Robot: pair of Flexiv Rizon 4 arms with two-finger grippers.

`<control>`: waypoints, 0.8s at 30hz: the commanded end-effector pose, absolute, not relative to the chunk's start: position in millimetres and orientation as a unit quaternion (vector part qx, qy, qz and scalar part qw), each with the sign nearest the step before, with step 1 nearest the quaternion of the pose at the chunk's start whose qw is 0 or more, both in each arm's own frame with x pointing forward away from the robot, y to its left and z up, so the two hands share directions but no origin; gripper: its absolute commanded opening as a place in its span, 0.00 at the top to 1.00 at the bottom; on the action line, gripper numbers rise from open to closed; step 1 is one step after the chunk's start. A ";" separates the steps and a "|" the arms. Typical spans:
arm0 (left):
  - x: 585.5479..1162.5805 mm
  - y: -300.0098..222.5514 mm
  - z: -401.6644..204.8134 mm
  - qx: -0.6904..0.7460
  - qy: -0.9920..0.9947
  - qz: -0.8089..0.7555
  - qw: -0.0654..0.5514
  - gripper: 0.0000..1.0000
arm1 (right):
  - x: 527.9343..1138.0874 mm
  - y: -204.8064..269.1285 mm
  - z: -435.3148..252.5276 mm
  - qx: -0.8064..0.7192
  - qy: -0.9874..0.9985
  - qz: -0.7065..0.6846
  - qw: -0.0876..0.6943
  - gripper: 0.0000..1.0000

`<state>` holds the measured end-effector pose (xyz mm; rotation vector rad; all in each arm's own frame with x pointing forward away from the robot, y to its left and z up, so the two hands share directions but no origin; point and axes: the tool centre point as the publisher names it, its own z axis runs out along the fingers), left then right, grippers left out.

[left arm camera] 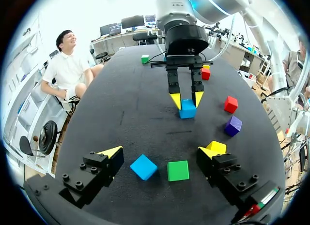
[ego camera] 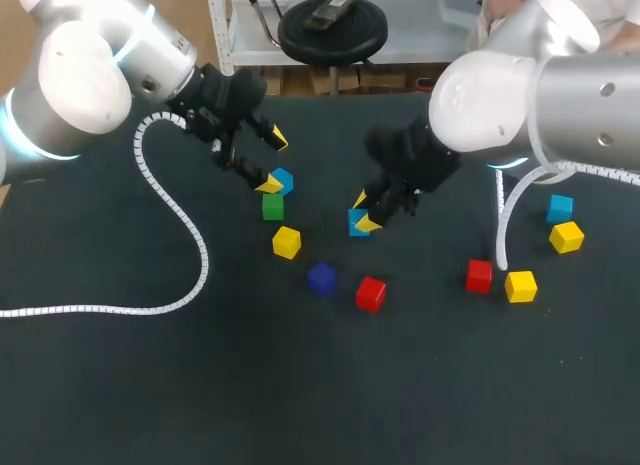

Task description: Place the blue cubes, place green cubes on the blue cubes, place the yellow cubes on the green cubes, then place the red cubes on the yellow cubes, and place purple cube on the red cubes.

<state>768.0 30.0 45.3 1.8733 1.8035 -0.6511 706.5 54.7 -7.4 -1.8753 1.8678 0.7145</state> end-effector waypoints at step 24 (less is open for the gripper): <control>768.8 30.5 45.0 0.681 0.654 -0.237 0.228 0.00 | 704.5 56.2 -9.3 -0.666 0.674 0.252 0.196 0.00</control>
